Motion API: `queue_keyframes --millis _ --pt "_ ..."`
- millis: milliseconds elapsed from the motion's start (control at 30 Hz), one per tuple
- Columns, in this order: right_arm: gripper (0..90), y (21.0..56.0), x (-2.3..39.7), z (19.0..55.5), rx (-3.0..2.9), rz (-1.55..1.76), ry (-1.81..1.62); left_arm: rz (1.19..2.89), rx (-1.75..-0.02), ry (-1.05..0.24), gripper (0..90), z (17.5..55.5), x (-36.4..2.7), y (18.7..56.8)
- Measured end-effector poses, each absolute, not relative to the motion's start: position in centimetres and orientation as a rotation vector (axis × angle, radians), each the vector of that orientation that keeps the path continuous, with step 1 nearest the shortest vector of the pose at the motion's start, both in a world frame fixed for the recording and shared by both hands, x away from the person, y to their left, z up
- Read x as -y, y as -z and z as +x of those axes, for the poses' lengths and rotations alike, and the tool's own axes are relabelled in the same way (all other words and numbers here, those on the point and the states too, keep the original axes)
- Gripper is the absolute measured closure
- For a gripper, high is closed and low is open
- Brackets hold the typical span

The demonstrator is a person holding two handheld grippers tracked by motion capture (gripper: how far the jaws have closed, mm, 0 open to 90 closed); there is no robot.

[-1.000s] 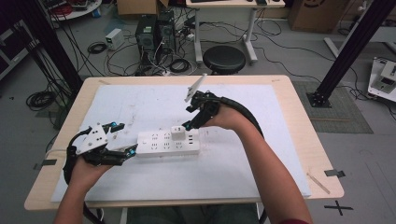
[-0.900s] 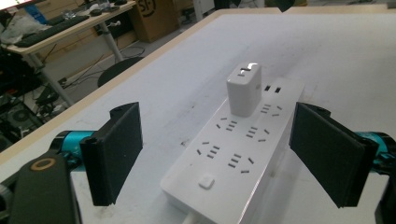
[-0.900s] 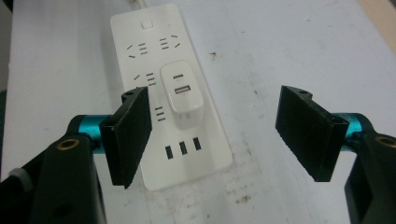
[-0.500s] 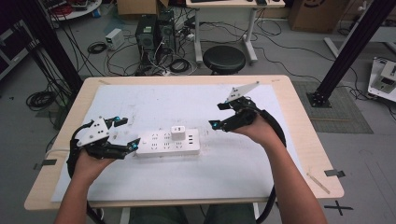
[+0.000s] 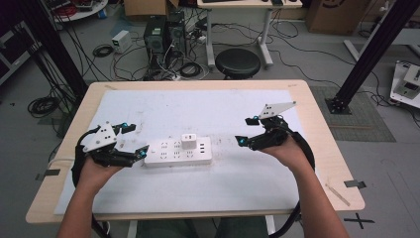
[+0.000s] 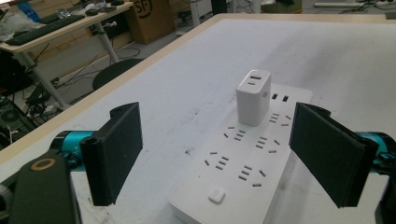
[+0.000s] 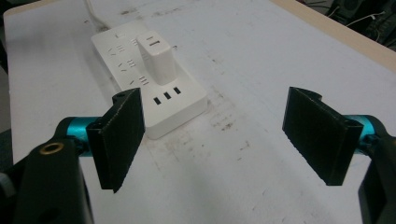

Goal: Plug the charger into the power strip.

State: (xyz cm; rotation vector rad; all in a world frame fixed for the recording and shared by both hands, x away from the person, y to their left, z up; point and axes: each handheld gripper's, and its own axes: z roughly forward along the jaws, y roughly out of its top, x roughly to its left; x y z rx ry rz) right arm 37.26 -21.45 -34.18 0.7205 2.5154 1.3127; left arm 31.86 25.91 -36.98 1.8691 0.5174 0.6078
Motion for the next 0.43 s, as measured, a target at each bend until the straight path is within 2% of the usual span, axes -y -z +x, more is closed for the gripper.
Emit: queue_keyframes --millis 433 --pt "21.4 34.13 22.12 36.84 -2.506 0.725 -1.32 1.903 -0.516 -0.6 17.3 32.22 -25.09 36.94"
